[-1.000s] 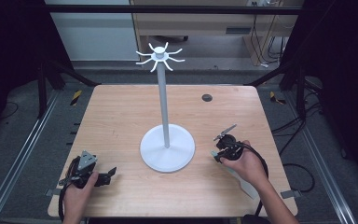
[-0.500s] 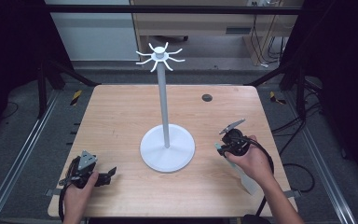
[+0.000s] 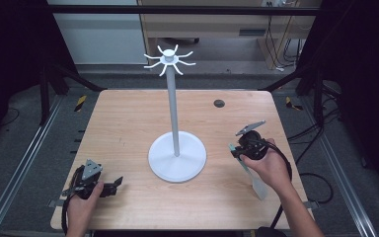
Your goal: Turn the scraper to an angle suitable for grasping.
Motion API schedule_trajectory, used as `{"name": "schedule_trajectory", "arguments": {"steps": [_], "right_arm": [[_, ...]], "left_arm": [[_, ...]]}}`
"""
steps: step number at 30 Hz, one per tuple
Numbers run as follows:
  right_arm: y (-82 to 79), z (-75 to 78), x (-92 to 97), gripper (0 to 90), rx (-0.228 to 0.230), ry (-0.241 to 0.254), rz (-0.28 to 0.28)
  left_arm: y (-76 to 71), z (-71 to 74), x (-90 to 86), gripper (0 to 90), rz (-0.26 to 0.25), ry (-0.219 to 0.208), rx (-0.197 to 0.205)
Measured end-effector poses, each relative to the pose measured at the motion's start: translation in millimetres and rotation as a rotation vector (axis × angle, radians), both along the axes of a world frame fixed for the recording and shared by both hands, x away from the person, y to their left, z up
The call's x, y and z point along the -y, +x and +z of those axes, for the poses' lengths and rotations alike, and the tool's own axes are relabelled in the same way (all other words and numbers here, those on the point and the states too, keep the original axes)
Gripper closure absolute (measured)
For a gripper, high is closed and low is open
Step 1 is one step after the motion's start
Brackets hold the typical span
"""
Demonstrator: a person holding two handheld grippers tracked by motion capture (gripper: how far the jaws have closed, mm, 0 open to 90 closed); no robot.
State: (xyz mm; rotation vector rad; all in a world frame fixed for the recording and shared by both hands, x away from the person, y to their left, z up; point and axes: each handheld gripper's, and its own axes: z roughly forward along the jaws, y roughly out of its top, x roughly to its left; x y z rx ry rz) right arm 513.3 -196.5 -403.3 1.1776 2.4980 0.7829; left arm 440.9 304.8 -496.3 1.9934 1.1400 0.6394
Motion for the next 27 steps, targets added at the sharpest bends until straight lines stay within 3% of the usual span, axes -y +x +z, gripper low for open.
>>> {"name": "schedule_trajectory", "arguments": {"steps": [9, 24, 27], "right_arm": [[-0.7, 10.9, 3.2, 74.7, 0.031, 0.038, -0.014], [2.6, 47.1, 1.8, 74.8, 0.180, 0.123, -0.026], [3.7, 50.0, 0.1, 74.7, 0.190, 0.134, -0.027]], "left_arm": [[-0.2, 0.0, 0.4, 2.9, -0.002, 0.001, -0.002], [0.0, -0.1, 0.0, 2.9, -0.001, -0.001, 0.000], [-0.2, 0.3, -0.1, 2.9, -0.002, -0.001, 0.002]]}}
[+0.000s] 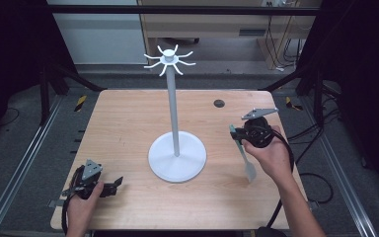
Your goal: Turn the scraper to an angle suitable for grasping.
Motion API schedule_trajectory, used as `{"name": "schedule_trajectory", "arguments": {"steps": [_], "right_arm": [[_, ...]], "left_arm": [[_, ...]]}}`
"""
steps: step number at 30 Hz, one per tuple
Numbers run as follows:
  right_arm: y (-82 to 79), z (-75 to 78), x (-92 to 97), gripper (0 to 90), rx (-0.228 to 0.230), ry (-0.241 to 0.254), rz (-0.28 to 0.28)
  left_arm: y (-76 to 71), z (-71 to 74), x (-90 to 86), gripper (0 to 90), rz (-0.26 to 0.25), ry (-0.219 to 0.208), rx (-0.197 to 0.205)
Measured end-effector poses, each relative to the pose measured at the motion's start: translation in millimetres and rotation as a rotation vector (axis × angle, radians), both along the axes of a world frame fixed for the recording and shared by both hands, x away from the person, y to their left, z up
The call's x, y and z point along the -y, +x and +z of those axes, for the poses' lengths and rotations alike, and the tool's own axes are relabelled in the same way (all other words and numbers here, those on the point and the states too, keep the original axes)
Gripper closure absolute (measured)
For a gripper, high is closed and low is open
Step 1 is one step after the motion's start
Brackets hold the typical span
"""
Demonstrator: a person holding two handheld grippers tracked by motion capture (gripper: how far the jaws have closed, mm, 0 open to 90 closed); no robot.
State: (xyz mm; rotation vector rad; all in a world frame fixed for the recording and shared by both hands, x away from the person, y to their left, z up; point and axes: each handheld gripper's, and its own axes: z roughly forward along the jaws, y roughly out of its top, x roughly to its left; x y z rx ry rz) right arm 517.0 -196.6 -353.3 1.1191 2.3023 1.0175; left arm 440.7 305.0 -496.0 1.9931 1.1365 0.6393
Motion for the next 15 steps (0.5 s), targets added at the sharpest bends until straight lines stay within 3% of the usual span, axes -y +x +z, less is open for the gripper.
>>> {"name": "schedule_trajectory", "arguments": {"steps": [15], "right_arm": [[2.2, 12.6, -5.4, 74.7, 0.084, 0.065, -0.009]], "left_arm": [[-0.1, 0.0, -0.1, 2.9, 0.000, 0.000, -0.001]]}}
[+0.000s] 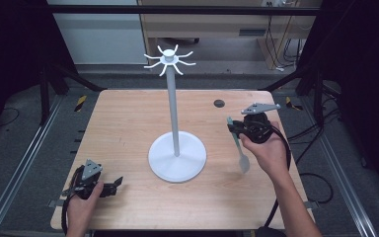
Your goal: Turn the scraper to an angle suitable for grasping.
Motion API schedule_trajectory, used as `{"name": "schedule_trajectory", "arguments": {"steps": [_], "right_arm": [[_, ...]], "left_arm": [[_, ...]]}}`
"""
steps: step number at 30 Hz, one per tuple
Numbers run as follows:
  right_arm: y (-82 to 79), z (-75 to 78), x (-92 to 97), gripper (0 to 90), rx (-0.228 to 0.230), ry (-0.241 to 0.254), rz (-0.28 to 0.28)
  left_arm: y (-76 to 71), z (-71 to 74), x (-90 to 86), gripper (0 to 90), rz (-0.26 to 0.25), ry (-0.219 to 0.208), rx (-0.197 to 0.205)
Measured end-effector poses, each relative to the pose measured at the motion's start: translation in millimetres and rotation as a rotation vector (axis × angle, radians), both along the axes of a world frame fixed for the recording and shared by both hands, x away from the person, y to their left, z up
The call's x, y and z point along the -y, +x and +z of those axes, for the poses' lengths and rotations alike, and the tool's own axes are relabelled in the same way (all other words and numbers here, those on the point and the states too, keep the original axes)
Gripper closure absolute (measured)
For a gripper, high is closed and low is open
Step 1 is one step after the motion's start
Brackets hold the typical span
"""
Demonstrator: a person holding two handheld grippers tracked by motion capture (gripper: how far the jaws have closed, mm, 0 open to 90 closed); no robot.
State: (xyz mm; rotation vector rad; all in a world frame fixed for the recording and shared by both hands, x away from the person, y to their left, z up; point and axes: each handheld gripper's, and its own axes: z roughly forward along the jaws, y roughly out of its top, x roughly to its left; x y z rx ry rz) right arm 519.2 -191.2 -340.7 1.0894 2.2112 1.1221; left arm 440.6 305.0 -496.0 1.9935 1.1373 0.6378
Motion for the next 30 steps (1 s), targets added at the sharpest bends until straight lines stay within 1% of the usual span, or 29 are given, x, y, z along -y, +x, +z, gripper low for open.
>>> {"name": "schedule_trajectory", "arguments": {"steps": [8, 15, 17, 20, 30], "right_arm": [[-2.2, 9.9, -3.5, 74.7, 0.046, 0.031, 0.002], [-3.6, 15.3, -7.5, 74.7, 0.067, 0.042, 0.012], [-3.7, 16.9, -8.3, 74.7, 0.070, 0.052, 0.012], [-3.8, 20.3, -9.7, 74.7, 0.088, 0.068, 0.015], [-2.8, 26.6, -14.6, 74.7, 0.104, 0.088, 0.013]], "left_arm": [[-0.1, 0.0, -0.1, 2.9, -0.001, 0.000, -0.001], [0.2, -0.3, 0.5, 2.9, -0.001, -0.001, -0.001], [0.3, -0.5, 0.8, 2.9, -0.003, -0.002, -0.003], [0.6, -0.6, 0.1, 2.9, 0.001, -0.008, -0.002], [0.5, -0.9, 1.0, 2.9, -0.007, -0.005, -0.006]]}}
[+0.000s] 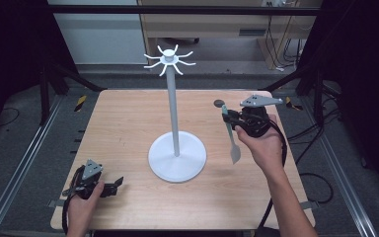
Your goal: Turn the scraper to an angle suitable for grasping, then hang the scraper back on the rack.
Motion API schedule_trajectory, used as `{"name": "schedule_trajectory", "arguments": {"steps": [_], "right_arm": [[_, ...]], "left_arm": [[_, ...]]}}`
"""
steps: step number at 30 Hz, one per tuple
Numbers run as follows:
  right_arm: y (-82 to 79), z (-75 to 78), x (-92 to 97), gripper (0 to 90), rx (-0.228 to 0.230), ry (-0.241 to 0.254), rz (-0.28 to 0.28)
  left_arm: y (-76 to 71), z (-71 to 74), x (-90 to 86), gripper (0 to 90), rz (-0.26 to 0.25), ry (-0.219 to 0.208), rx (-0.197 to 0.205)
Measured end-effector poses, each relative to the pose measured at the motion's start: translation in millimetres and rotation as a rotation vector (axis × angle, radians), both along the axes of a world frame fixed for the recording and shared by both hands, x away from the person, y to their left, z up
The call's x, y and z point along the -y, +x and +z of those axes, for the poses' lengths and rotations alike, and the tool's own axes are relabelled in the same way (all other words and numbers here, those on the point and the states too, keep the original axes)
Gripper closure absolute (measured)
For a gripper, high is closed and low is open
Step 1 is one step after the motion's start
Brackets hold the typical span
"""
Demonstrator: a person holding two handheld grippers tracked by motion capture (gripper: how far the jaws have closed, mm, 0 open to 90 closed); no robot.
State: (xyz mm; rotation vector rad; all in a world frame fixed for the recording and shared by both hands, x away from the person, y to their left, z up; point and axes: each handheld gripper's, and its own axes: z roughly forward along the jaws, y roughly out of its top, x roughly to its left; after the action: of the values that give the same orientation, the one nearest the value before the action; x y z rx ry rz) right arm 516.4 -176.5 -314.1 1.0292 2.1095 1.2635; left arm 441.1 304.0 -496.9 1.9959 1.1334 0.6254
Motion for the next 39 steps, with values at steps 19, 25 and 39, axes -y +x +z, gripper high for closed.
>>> {"name": "schedule_trajectory", "arguments": {"steps": [19, 25, 39], "right_arm": [[-4.3, 20.1, -8.8, 74.6, 0.047, 0.070, 0.021], [-4.7, 24.5, -13.2, 74.6, 0.058, 0.077, 0.025], [-9.2, 36.3, -19.3, 74.6, 0.086, 0.105, 0.043]], "left_arm": [[0.4, -0.1, 1.4, 2.9, -0.002, 0.006, 0.000], [0.4, 0.0, 1.1, 2.9, -0.001, 0.005, 0.002], [0.2, -0.3, 1.9, 3.0, -0.003, 0.006, 0.001]]}}
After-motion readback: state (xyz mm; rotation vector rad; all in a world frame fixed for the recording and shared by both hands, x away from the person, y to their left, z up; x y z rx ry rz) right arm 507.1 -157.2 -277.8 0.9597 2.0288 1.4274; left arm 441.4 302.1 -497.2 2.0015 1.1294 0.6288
